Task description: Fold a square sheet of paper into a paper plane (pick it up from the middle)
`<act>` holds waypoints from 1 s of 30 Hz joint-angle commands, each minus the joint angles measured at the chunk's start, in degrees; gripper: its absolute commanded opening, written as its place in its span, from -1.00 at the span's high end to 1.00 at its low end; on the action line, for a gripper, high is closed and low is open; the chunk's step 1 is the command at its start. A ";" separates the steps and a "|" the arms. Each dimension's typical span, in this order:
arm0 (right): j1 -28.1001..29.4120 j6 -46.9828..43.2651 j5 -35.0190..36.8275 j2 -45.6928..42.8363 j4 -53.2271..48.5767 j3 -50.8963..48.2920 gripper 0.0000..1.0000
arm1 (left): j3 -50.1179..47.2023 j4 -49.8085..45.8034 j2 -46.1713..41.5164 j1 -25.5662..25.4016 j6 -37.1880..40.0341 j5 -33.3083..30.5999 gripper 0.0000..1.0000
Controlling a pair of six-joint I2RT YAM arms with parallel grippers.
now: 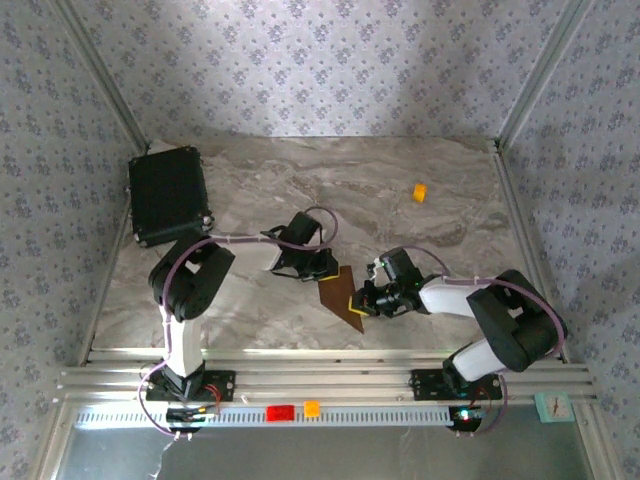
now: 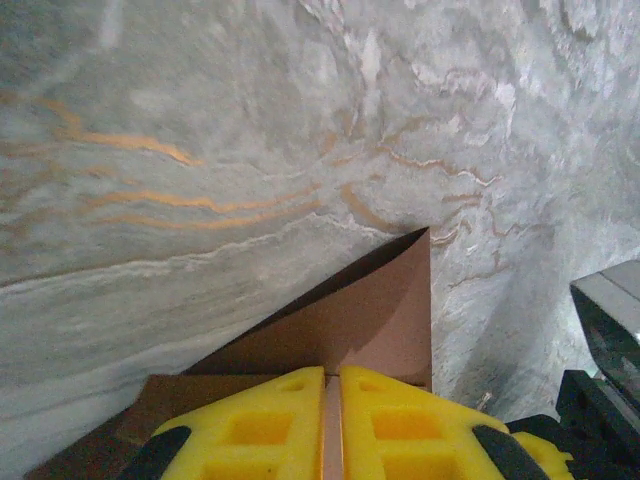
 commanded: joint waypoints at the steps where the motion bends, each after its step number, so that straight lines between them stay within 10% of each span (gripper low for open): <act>1: -0.14 -0.78 3.95 1.77 -8.64 -2.12 0.92 | 0.87 -0.57 -4.28 -1.00 -1.52 -0.39 0.78; 14: -1.15 -0.38 3.83 1.84 -6.43 -4.38 0.95 | -7.72 10.97 -0.75 -6.10 -9.97 2.68 0.96; 30: -1.62 -0.55 3.92 1.76 -5.98 -5.62 0.98 | -6.37 3.30 -4.35 -1.48 -4.04 0.14 0.94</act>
